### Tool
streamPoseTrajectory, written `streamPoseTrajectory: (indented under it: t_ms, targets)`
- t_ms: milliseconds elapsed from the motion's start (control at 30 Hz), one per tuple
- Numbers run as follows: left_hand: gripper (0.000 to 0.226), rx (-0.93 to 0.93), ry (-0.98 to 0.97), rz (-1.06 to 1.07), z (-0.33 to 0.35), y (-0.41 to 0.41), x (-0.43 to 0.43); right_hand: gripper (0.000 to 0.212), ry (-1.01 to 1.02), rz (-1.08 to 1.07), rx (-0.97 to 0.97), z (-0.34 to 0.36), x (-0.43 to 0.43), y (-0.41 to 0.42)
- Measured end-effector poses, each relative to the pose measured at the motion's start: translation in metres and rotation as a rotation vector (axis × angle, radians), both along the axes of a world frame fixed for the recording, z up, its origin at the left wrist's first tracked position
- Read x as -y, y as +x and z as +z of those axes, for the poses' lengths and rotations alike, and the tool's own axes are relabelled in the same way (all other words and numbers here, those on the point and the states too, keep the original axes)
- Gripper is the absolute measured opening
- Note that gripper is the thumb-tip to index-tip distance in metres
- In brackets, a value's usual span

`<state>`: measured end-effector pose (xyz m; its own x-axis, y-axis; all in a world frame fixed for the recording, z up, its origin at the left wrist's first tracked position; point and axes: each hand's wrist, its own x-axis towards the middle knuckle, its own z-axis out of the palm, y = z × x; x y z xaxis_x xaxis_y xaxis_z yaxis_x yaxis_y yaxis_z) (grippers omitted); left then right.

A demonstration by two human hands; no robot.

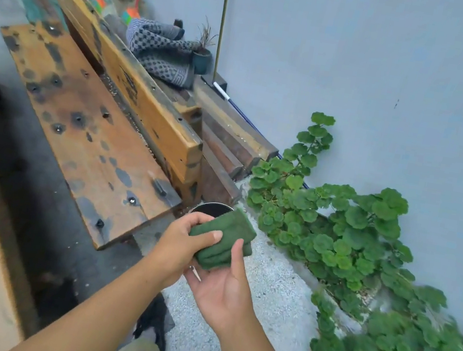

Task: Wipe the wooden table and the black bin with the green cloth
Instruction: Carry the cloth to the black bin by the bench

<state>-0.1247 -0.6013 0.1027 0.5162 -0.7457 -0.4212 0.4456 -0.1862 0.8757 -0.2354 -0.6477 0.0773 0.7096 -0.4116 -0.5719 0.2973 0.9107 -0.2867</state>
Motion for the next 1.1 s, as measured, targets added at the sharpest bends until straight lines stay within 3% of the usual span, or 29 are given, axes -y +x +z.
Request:
streamPoseTrajectory:
  t_ms: [133,267,333,533,667,800,933,1100]
  targets:
    - [0.025,0.065,0.047,-0.048,-0.016,0.023,0.018,0.063,0.049,-0.067,-0.031,-0.009,0.026,0.035]
    - [0.018,0.446,0.130,-0.211,-0.036,0.068,0.045,0.060,0.072,-0.122,-0.124,-0.024,0.046,0.078]
    - [0.021,0.553,0.155,-0.277,-0.052,0.091,0.058,0.058,0.094,-0.138,-0.189,-0.038,0.057,0.103]
    - [0.026,0.618,0.156,-0.370,-0.119,0.138,0.100,0.042,0.140,-0.260,-0.234,-0.104,0.091,0.151]
    - [0.021,0.579,0.146,-0.393,-0.195,0.145,0.115,0.042,0.180,-0.295,-0.173,-0.188,0.106,0.149]
    - [0.026,0.568,0.142,-0.426,-0.320,0.141,0.132,0.050,0.152,-0.321,-0.147,-0.316,0.124,0.144]
    - [0.029,0.599,0.163,-0.566,-0.427,0.145,0.161,0.039,0.162,-0.345,-0.093,-0.429,0.140,0.136]
    - [0.053,0.702,0.184,-0.736,-0.530,0.155,0.202,0.043,0.111,-0.390,-0.012,-0.553,0.174,0.142]
